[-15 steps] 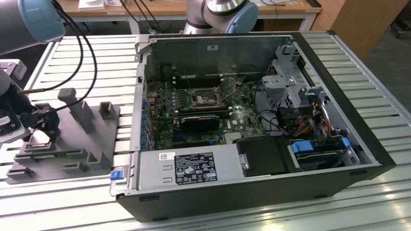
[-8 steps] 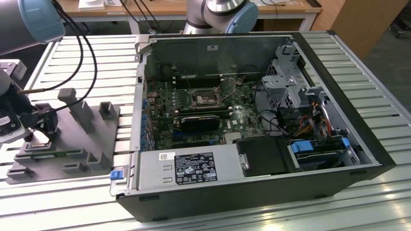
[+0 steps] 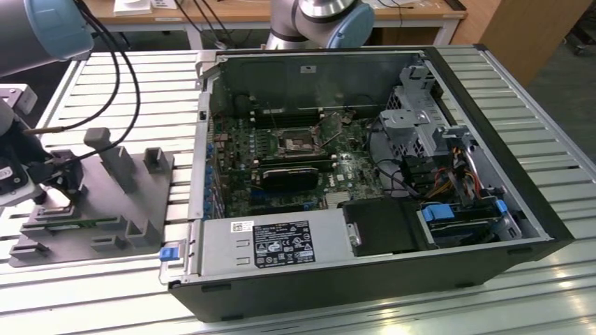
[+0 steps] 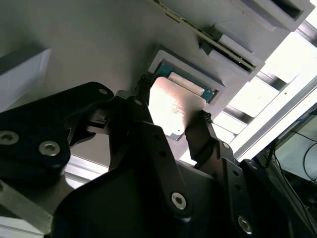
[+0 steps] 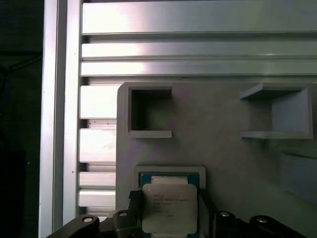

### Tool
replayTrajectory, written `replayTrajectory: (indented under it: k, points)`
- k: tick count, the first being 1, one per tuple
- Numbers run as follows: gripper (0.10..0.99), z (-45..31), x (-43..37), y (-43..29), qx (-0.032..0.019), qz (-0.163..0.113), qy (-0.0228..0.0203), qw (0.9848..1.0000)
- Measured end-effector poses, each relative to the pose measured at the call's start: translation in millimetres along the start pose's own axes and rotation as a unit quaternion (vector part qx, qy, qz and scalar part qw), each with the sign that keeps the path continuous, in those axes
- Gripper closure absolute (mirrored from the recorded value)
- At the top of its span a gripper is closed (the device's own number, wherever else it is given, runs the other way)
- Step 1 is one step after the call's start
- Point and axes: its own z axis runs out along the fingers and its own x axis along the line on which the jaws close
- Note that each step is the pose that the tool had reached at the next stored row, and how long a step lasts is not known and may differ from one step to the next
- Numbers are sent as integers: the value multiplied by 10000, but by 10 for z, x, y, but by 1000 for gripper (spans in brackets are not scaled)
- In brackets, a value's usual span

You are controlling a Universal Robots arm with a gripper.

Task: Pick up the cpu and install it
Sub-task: 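Pick up the cpu and move it towards the insertion slot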

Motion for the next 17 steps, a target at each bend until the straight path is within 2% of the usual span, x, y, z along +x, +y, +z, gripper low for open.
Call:
replayTrajectory:
  k: [6,8,9,17]
  points:
    - [549,-79,2,4,0,0,1,10000]
    - [549,-84,3,1,-53,-2,1,10000]
    - [549,-83,3,2,-56,-1,1,10000]
    - [549,-131,4,3,-56,-2,1,10000]
